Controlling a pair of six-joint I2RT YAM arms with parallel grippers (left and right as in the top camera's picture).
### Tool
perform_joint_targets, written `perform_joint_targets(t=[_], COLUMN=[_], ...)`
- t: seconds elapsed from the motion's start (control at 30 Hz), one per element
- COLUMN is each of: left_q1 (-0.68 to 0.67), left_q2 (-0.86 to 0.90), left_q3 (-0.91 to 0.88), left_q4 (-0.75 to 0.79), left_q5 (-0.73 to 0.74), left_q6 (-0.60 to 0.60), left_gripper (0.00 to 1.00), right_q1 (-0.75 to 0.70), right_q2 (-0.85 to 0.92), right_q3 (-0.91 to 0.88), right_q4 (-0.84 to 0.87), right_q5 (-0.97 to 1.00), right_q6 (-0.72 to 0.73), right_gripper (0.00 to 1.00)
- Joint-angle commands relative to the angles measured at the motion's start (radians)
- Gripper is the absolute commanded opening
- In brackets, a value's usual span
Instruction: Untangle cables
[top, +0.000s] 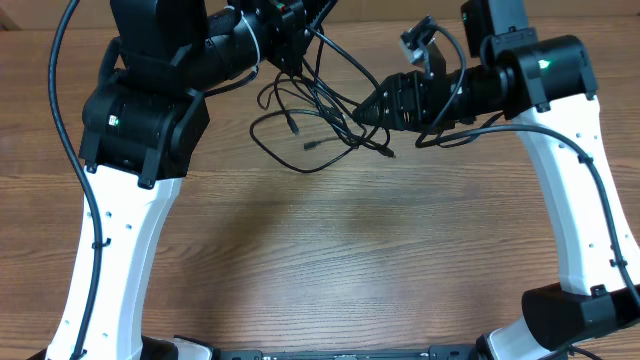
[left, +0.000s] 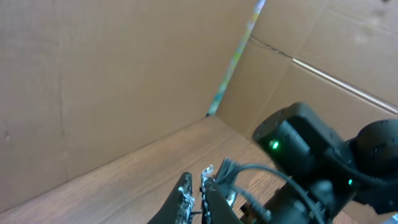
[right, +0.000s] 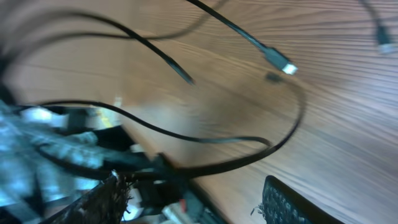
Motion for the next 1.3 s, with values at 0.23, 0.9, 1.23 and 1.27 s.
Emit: perform_joint_targets(t=[0.23, 0.9, 1.23, 1.27], left_q1=[-0.008, 0.094, 0.187, 0.198], left_q2=[-0.001, -0.018, -0.027, -0.027], left_q3=[0.01, 0.01, 0.01, 0.01], left_q4=[0.005, -0.481, -0.474, -0.474], left_q5=[0.048, -0.556, -0.606, -0.632], left_q6=[-0.03, 0.085, 0.08, 0.077], left_gripper=[0.04, 0.04, 0.04, 0.04], right_q1=[0.032, -0.187, -0.345, -0.363], right_q2=[0.047, 0.049, 0.049, 0.049], right_q3=[-0.021, -0.02, -0.02, -0.02], right_q4=[0.007, 0.004, 0.002, 0.002], right_q5=[0.209, 1.091, 1.091, 1.091], right_q6=[-0.012, 0.282, 0.304, 0.304], right_gripper=[0.33, 0.09, 0.04, 0.04])
